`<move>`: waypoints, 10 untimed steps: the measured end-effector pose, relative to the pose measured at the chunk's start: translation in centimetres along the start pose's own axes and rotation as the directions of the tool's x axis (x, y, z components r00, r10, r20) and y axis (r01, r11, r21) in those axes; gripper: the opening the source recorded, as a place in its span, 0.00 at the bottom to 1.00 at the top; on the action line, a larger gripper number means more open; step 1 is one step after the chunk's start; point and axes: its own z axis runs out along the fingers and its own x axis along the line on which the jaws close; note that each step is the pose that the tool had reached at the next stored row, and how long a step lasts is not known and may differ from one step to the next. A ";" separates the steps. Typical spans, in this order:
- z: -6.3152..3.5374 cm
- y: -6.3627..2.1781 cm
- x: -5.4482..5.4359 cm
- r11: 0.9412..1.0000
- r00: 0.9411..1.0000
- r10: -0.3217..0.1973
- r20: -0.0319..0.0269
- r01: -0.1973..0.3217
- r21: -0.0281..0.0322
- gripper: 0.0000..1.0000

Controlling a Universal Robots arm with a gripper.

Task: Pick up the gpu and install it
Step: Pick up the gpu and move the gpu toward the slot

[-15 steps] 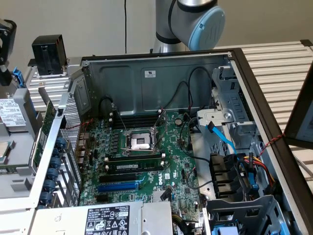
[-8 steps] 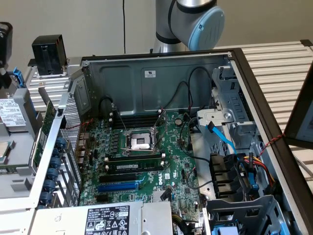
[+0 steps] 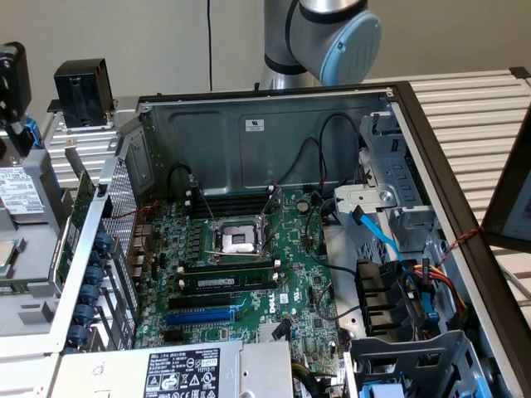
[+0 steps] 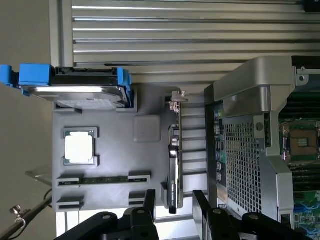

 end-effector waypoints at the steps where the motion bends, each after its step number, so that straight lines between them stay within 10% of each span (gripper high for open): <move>1: 0.07 -0.02 0.0 1.000 1.000 0.000 0.007 0.000 -0.001 0.43; 3: 0.26 -0.04 0.0 1.000 1.000 -0.001 0.017 0.001 -0.002 0.43; 10: 1.48 -0.19 0.3 1.000 1.000 0.000 0.018 0.000 -0.008 0.43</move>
